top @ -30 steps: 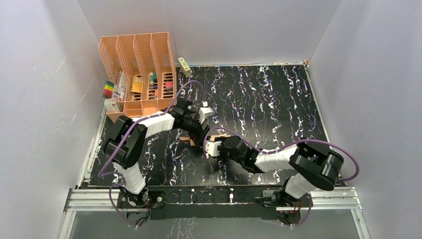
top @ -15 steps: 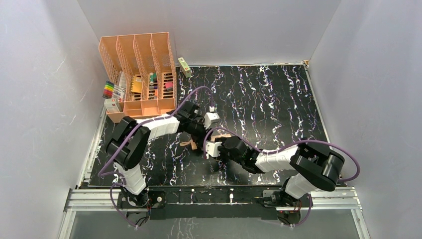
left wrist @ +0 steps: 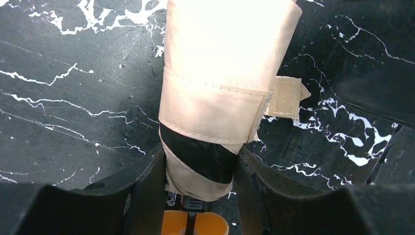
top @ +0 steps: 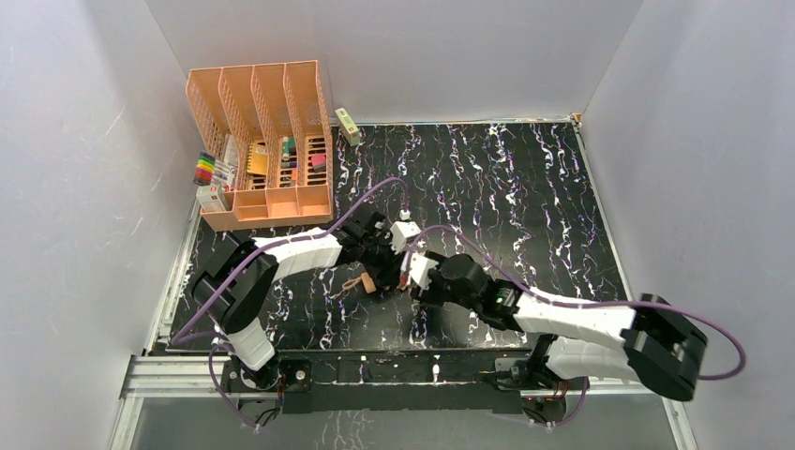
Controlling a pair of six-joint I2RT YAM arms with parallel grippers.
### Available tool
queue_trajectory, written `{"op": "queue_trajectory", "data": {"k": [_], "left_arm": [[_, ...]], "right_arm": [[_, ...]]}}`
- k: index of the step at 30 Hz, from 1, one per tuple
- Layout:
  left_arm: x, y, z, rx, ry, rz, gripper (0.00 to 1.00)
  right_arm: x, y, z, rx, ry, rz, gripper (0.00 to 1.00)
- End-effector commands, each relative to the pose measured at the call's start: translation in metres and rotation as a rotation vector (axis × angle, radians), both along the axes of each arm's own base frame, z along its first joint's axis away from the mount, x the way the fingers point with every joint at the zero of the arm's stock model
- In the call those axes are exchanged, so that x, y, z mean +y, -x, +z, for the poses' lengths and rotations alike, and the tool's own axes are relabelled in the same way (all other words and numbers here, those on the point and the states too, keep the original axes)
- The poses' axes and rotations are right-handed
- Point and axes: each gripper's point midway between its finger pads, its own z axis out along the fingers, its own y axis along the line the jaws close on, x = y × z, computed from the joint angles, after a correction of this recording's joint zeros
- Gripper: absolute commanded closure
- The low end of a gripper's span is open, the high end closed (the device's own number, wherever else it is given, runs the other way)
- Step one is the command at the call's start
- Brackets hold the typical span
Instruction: Put away the umbrella
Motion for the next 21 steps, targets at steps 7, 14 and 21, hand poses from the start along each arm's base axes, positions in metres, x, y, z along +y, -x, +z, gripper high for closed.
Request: {"op": "queue_trajectory", "data": {"k": [7,14,21], "left_arm": [[0.052,0.021,-0.034,0.116,-0.260,0.318,0.88],[0.047,0.033,-0.028,0.183,-0.228,0.464,0.88],[0.056,0.045,-0.037,0.198,-0.274,0.559,0.92]], "right_arm": [[-0.033,0.032,0.038,0.529,-0.596,-0.652,0.42],[-0.038,0.044,0.014,0.849,-0.819,-1.055,0.42],[-0.029,0.030,0.001,0.895,-0.934,-1.198,0.46]]}}
